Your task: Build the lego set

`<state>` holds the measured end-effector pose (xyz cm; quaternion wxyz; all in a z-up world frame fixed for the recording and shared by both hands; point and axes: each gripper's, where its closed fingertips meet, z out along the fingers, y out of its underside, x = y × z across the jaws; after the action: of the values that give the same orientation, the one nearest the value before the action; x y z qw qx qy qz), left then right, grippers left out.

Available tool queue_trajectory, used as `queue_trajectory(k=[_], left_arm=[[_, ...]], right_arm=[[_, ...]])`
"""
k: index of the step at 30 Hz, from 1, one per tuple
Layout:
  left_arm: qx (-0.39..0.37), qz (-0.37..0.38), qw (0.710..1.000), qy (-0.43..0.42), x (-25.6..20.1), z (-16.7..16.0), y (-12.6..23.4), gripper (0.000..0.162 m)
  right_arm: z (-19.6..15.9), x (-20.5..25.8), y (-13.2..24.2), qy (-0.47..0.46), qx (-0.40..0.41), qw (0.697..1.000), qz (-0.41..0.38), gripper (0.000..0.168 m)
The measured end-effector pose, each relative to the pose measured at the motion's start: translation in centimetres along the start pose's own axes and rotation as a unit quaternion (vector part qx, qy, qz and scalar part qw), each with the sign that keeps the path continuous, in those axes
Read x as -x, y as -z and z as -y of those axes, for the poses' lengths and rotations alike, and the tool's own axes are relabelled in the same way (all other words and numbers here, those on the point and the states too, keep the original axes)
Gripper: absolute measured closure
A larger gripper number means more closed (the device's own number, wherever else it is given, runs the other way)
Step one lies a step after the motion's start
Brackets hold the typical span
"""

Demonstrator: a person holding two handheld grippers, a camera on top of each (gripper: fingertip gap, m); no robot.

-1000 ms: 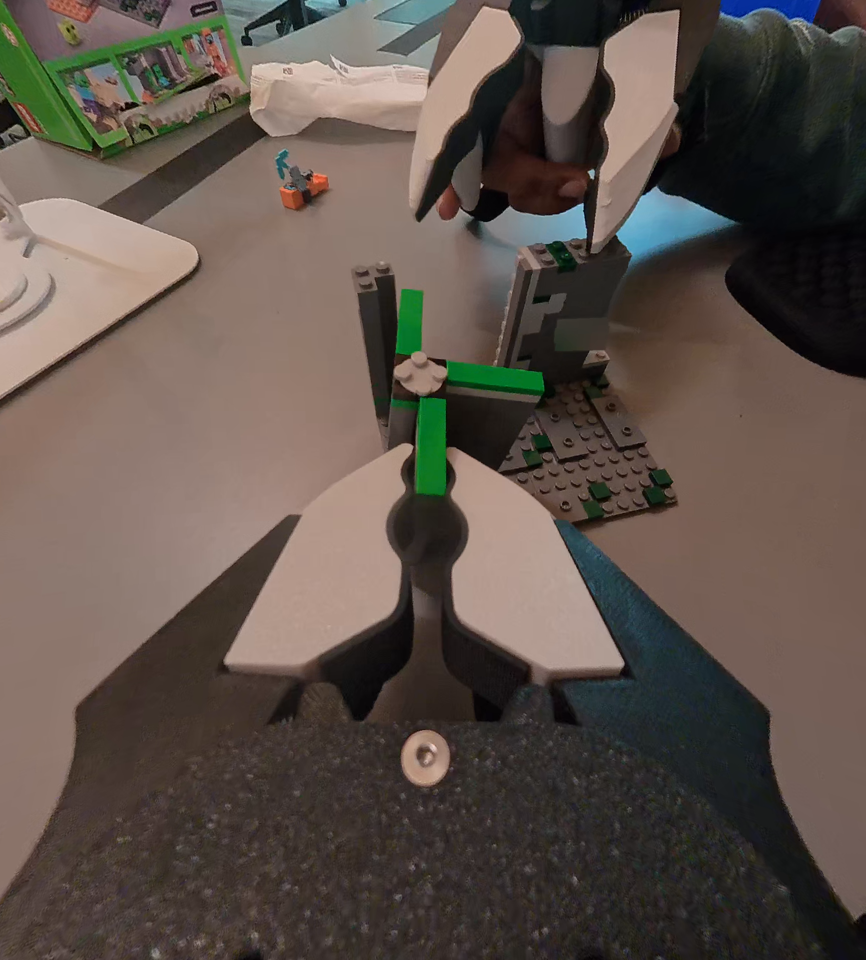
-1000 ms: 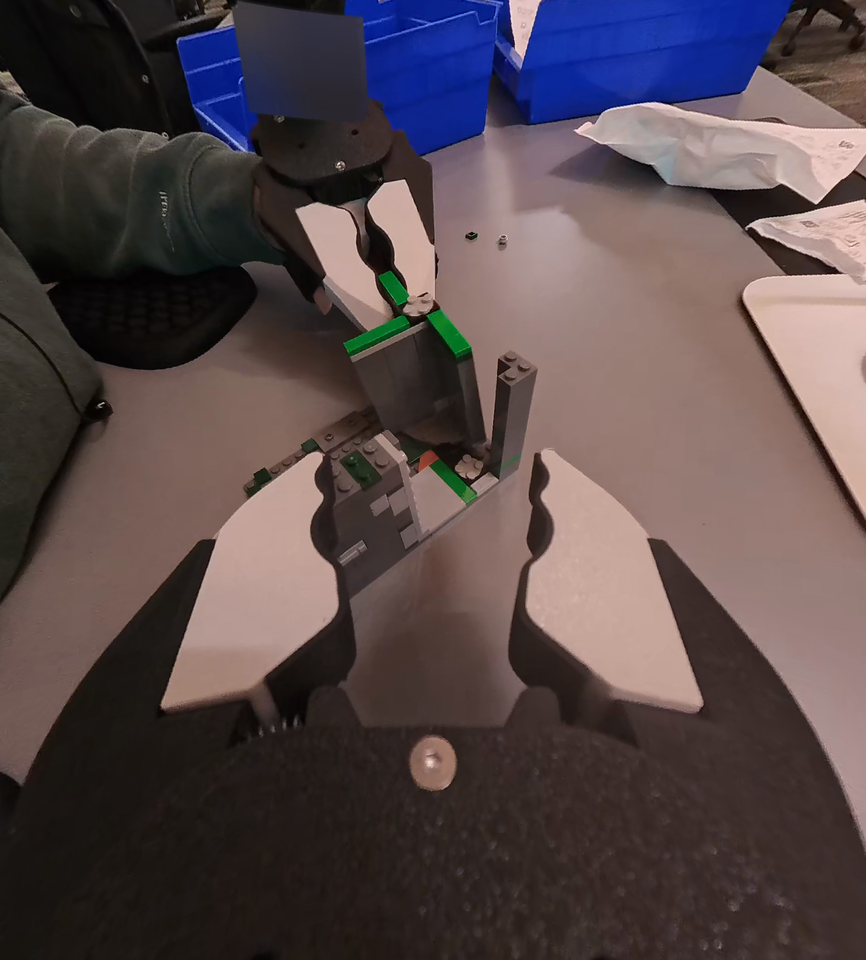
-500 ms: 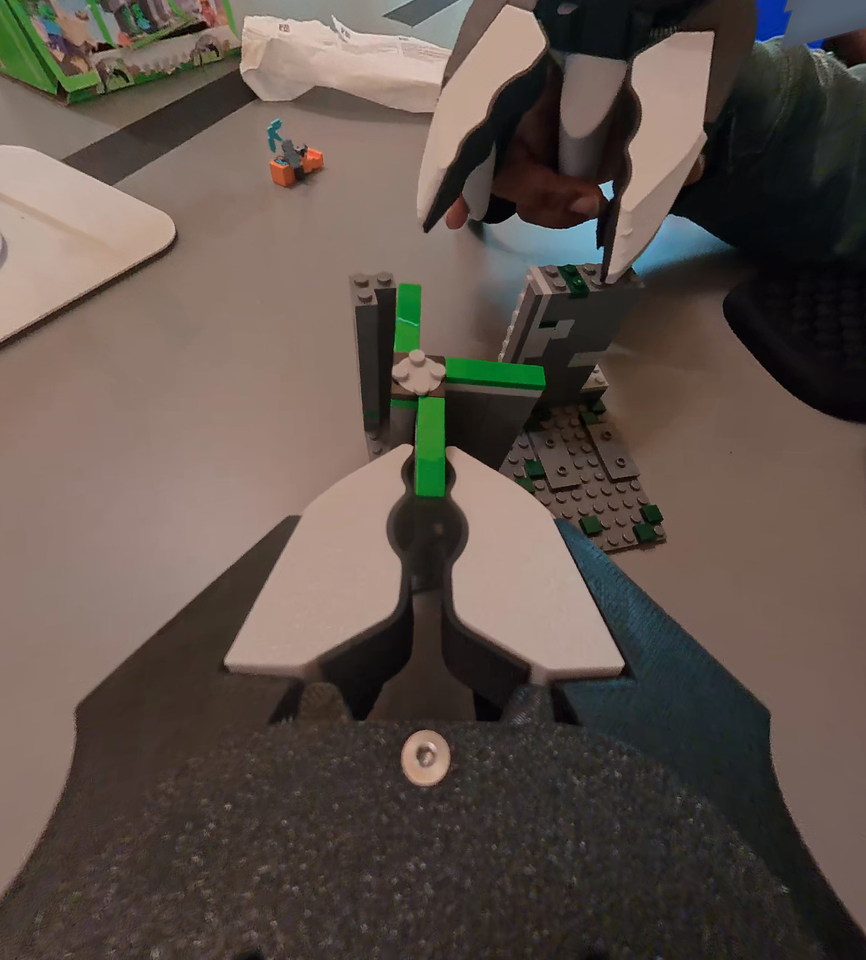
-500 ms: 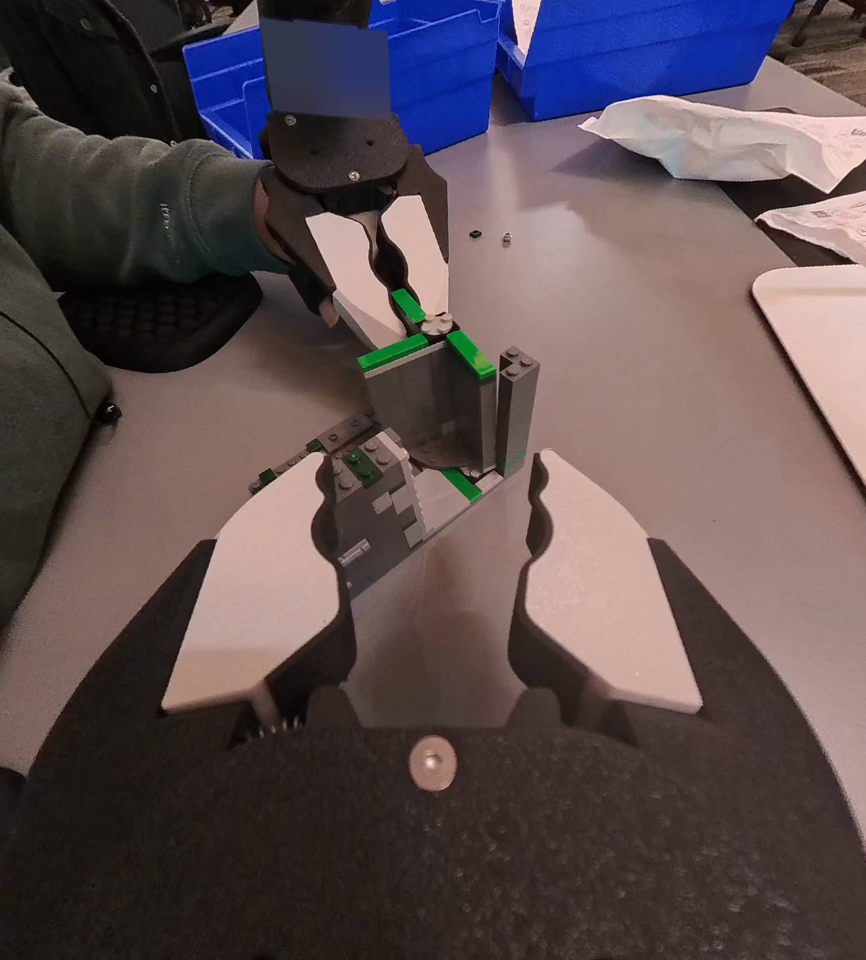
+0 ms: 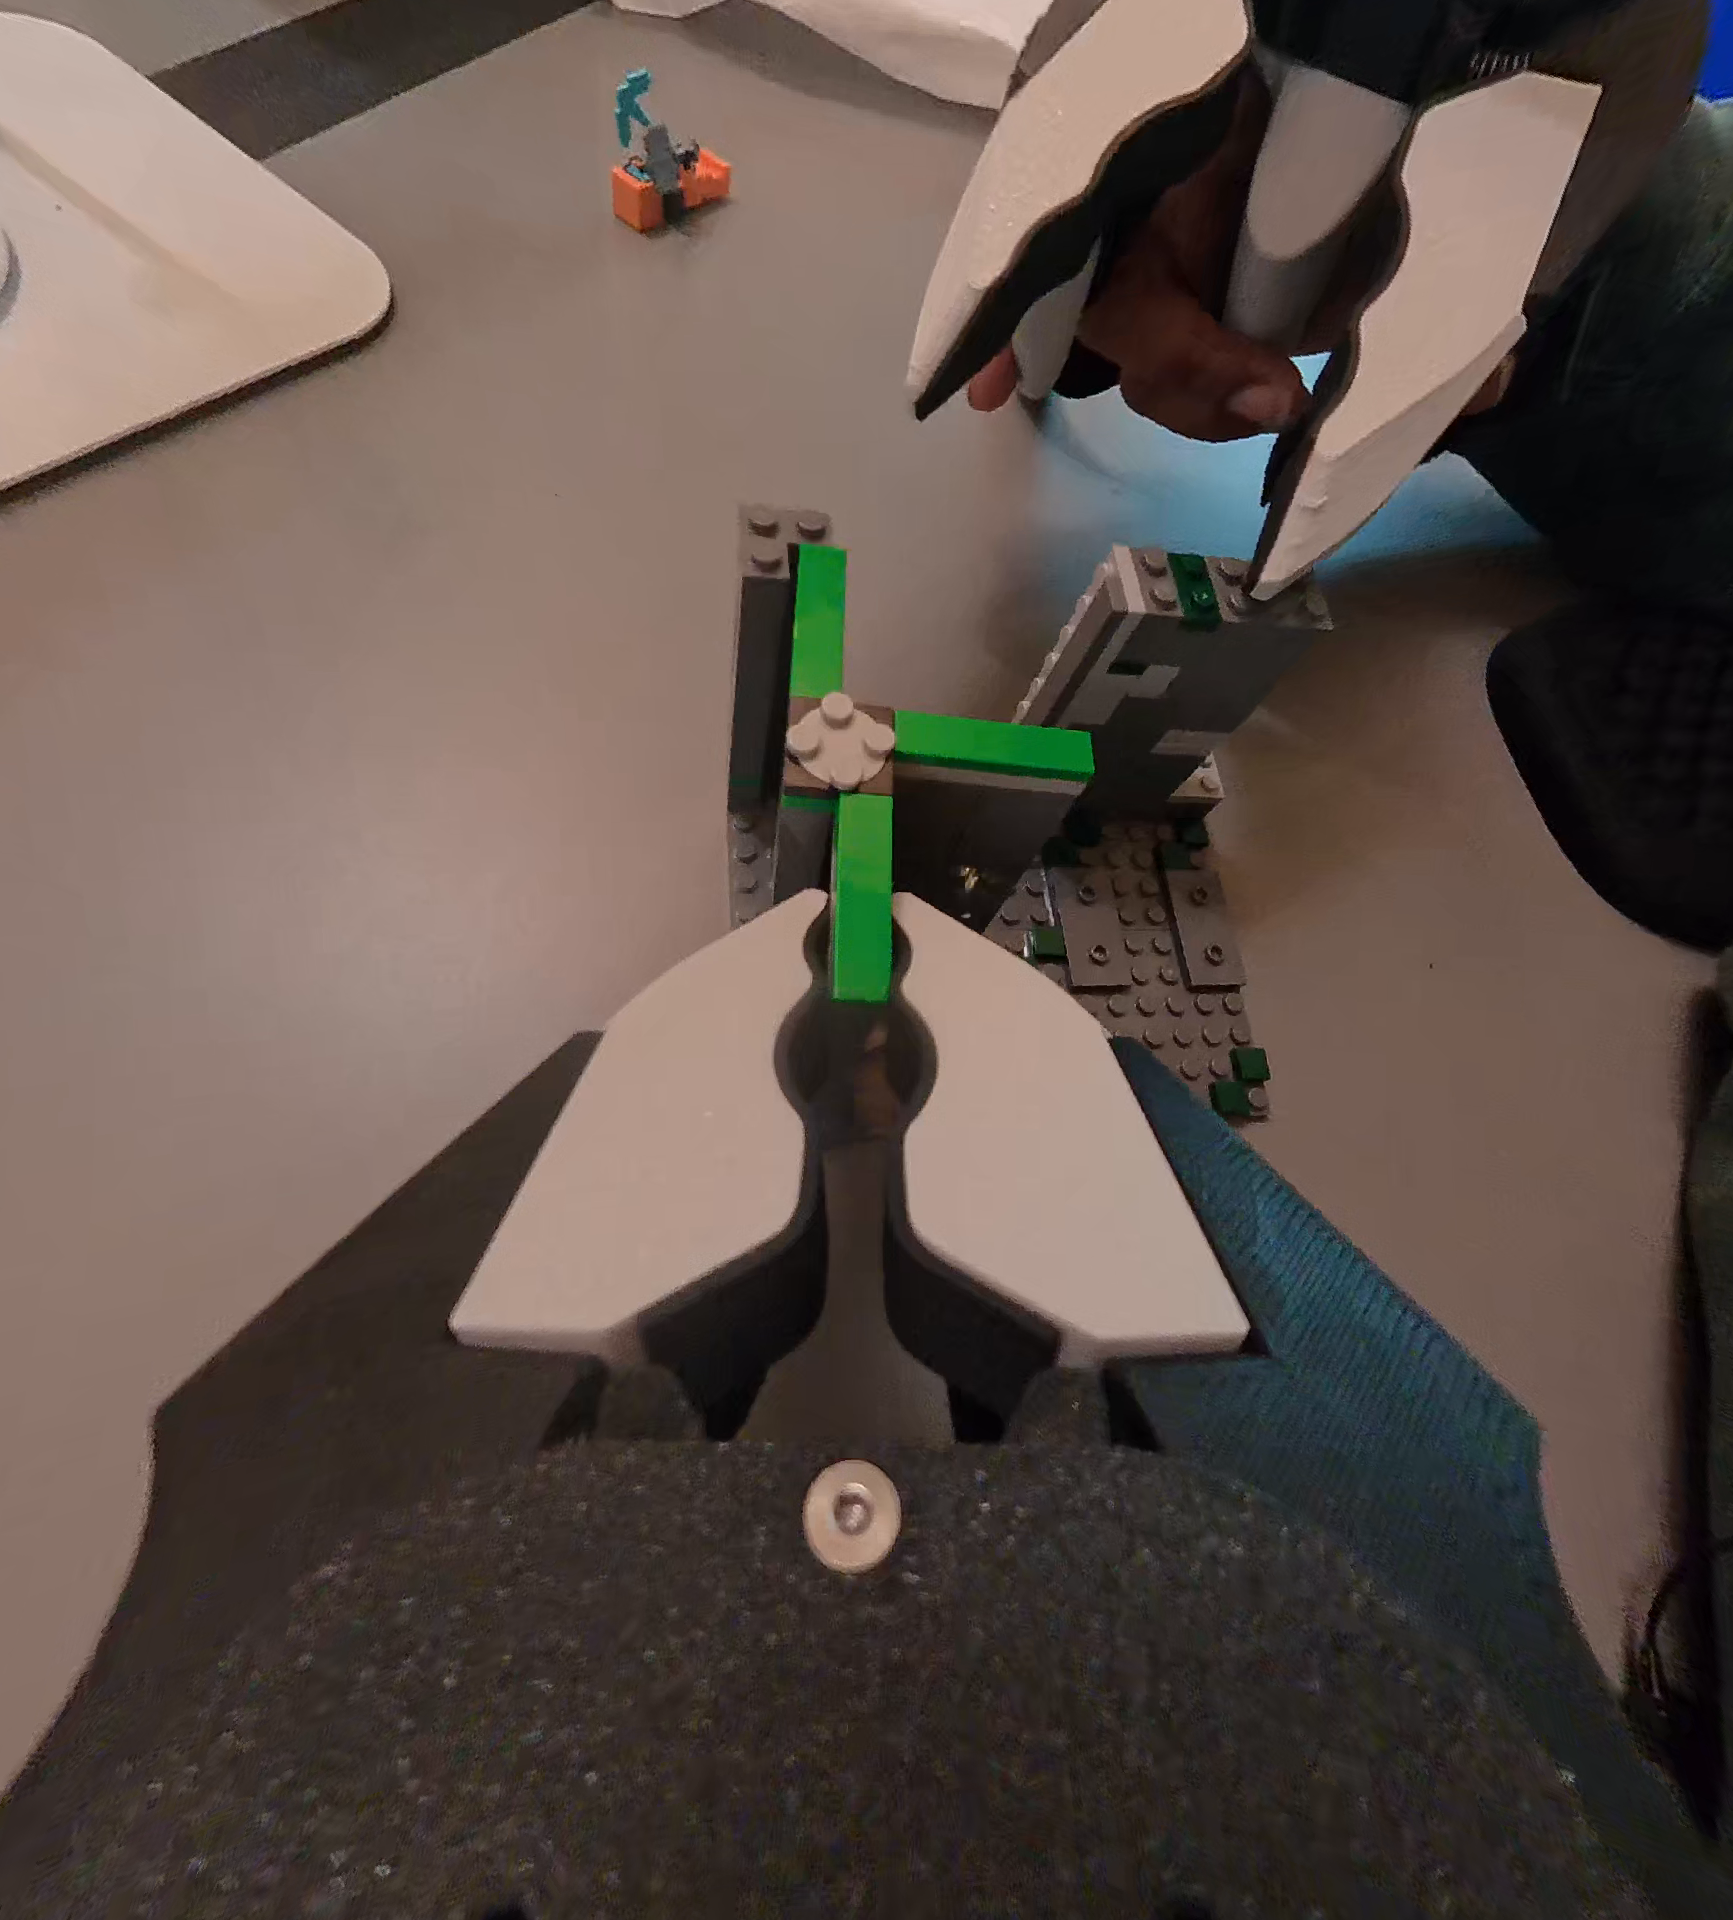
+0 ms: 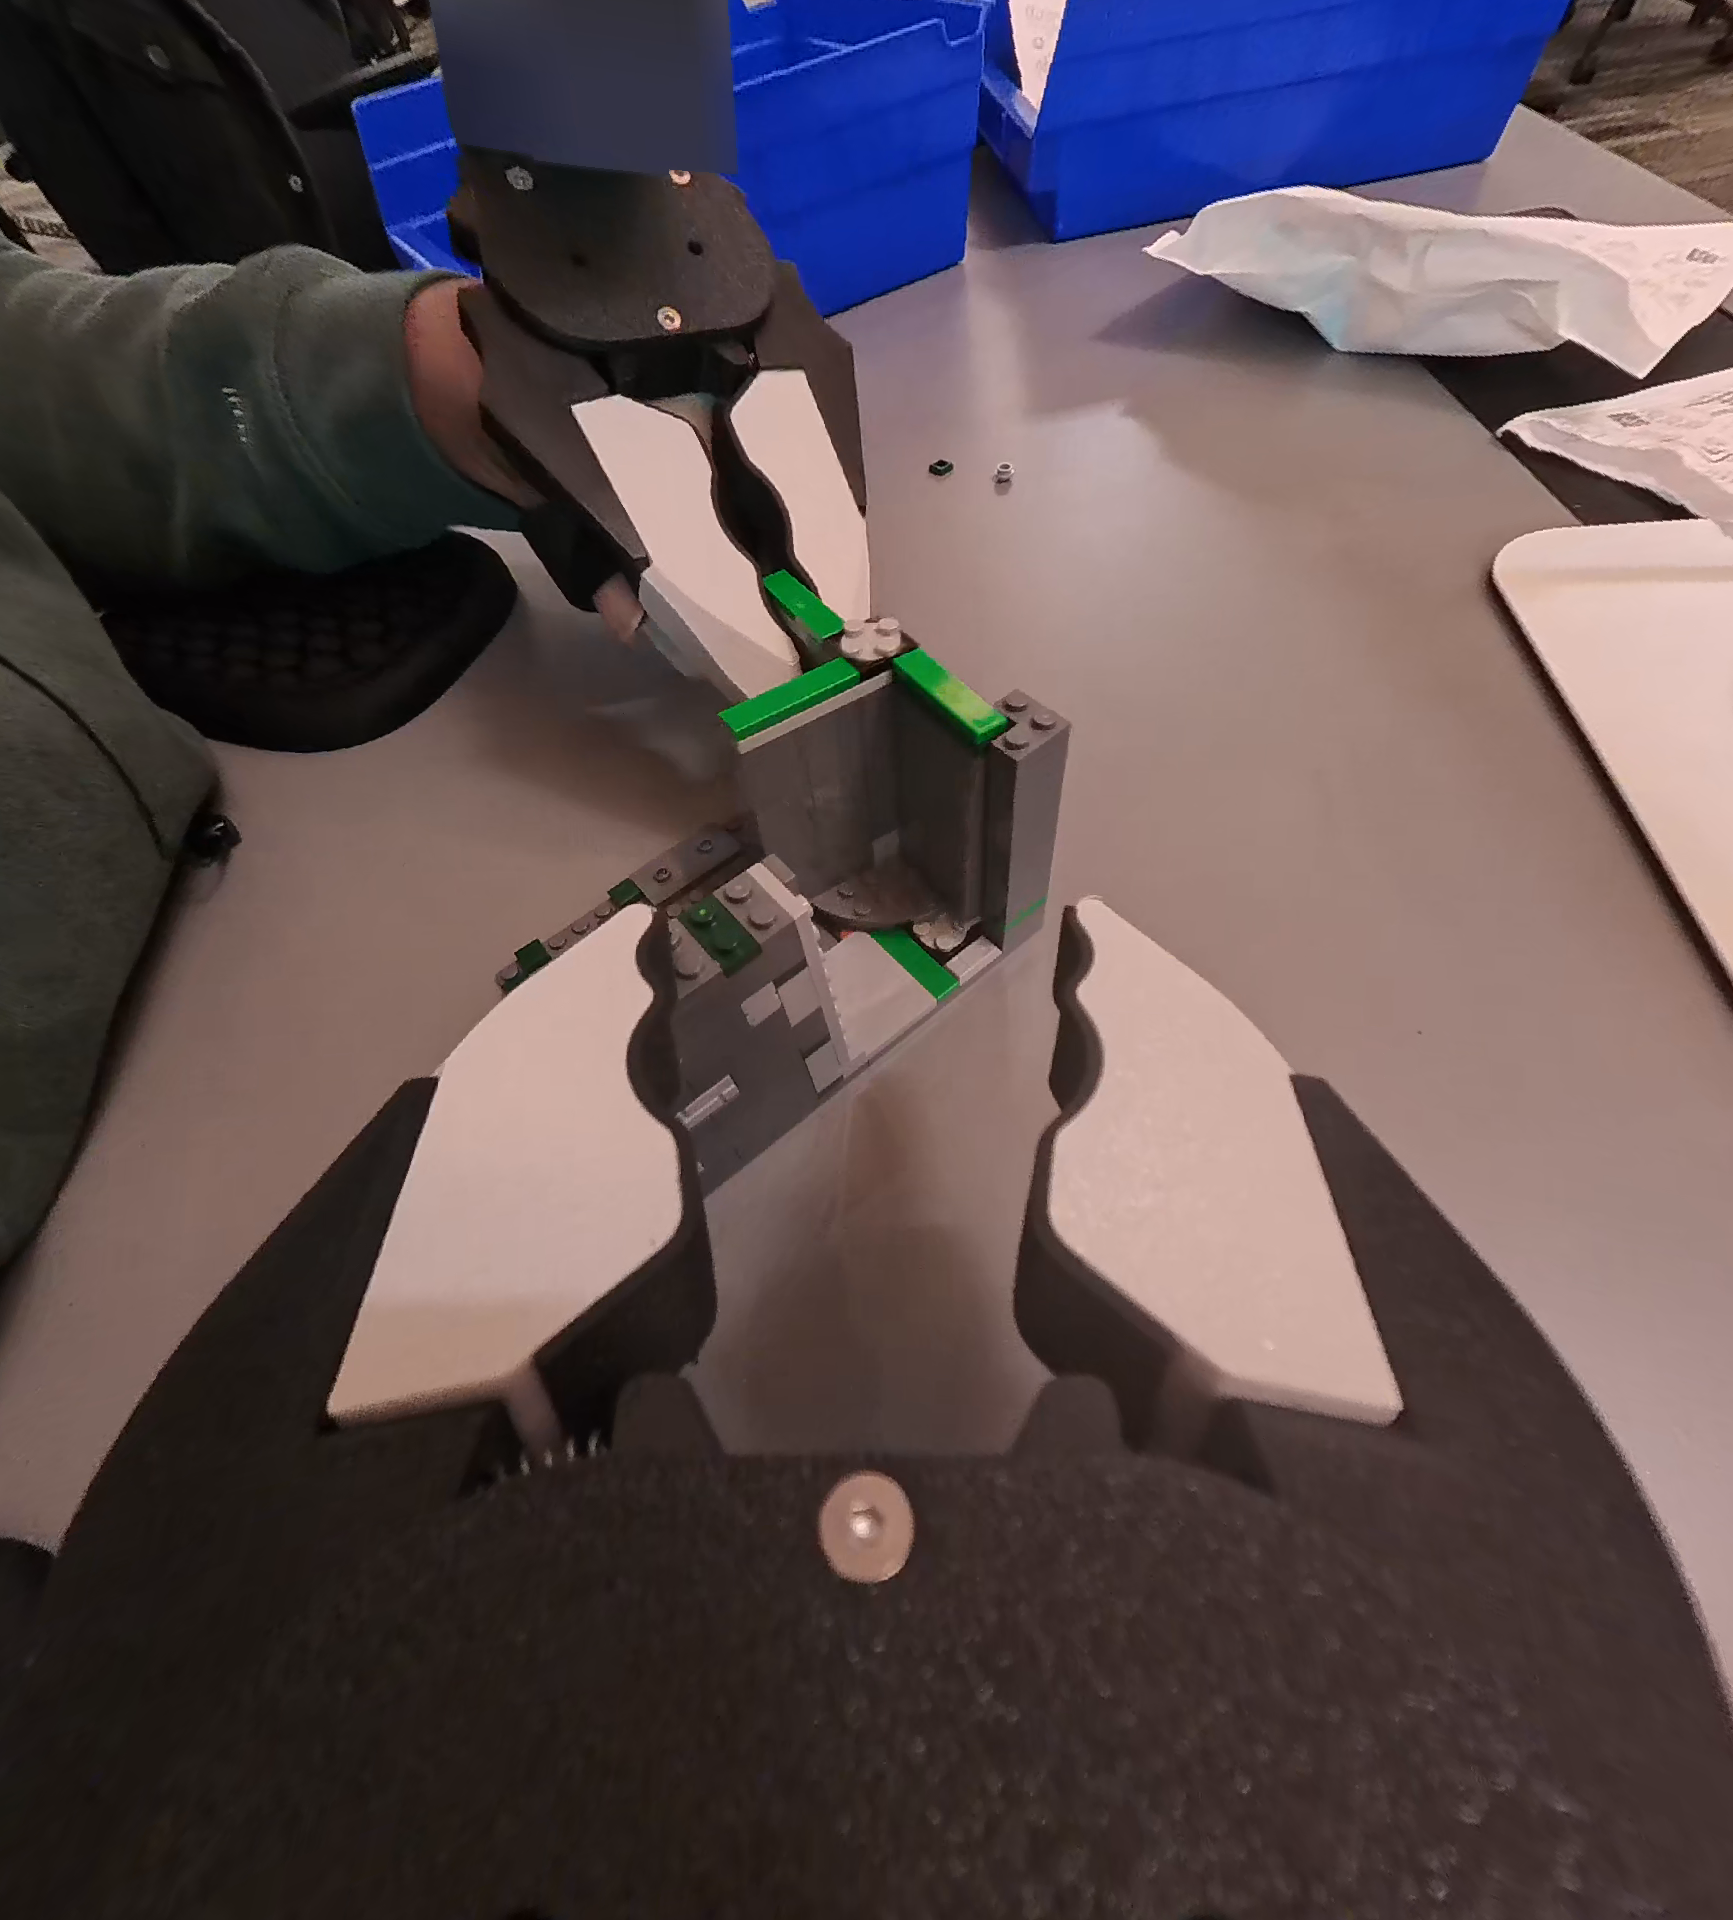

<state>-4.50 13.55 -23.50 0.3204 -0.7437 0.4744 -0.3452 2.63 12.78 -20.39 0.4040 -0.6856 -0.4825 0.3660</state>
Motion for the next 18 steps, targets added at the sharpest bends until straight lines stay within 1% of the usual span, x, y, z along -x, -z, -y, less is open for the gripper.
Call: queue_trajectory(k=[10,13,14,16,18], left_arm=[[0.02,0.008,0.999,0.032,-0.1,0.0,-0.2,0.156],[0.023,0.009,0.999,0.031,-0.2,0.0,-0.2,0.156],[0.024,0.01,0.999,0.03,-0.1,0.0,-0.2,0.156],[0.027,0.01,0.999,0.028,-0.1,-0.1,-0.2,0.157],[0.033,0.012,0.999,0.025,-0.1,-0.1,-0.2,0.157]], right_arm=[[0.3,0.3,0.0,0.003,-0.002,1.0,0.004,0.099],[0.7,0.2,0.2,0.017,-0.003,1.0,-0.001,0.104],[1.0,0.0,0.3,0.024,-0.002,1.0,-0.003,0.107],[1.8,-0.2,0.5,0.053,0.004,0.999,-0.001,0.119],[2.5,-1.0,0.5,0.101,0.03,0.994,-0.006,0.132]])
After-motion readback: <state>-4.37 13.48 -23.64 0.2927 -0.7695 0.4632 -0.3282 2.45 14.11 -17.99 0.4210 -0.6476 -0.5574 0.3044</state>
